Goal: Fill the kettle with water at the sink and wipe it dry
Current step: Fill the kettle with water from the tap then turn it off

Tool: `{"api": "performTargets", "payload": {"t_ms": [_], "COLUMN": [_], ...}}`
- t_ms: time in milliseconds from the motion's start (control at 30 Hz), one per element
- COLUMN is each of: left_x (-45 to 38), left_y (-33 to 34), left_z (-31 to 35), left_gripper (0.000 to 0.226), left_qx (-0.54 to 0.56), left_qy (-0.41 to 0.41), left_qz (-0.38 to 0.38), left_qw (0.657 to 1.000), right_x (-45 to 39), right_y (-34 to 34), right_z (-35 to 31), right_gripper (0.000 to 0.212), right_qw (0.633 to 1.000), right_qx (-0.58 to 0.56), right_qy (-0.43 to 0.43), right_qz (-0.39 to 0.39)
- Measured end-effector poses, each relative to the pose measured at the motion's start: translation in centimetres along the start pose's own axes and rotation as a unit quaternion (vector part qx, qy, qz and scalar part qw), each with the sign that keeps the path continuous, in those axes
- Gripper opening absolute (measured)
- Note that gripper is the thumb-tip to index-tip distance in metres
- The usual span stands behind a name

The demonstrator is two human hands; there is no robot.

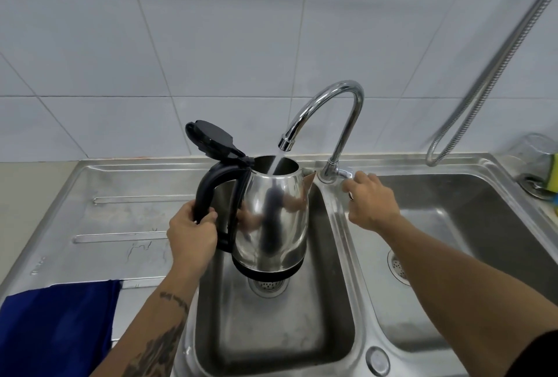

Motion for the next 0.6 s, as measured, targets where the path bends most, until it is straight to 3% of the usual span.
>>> {"api": "performTargets", "payload": {"t_ms": [133, 267, 400, 600], "left_x": [-0.3, -0.3, -0.2, 0.2], "left_y": [0.4, 0.6, 1.0, -0.3], "left_z": [-0.3, -0.4, -0.3, 0.0], "left_gripper": [0.014, 0.015, 0.016, 0.015], "left_qx": [0.001, -0.002, 0.014, 0.016], "left_qy": [0.000, 0.001, -0.011, -0.022], "left_qz": [0.000, 0.005, 0.001, 0.026], "left_qw": [1.000, 1.000, 1.000, 0.999], "right_x": [-1.7, -4.5, -6.1, -5.9], "right_y": [-2.2, -4.5, -4.8, -5.0], "right_z": [1.0, 2.6, 3.8, 2.5], "right_gripper": [0.018, 0.022, 0.031, 0.047], "right_qw": [0.976, 0.943, 0.921, 0.936], "right_qx": [-0.144, -0.230, -0.241, -0.170], "right_qy": [0.077, 0.206, 0.284, 0.281], "right_qz": [0.143, 0.124, 0.115, 0.129]}}
Point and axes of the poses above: each hand's wrist, its own x-axis away from the middle knuckle, its own y-axis out of the palm, z = x × y, the point moved 3 cm from there along -x, towards the middle knuckle, and after that the axes turned 11 degrees about z, right-handed, at the moved point
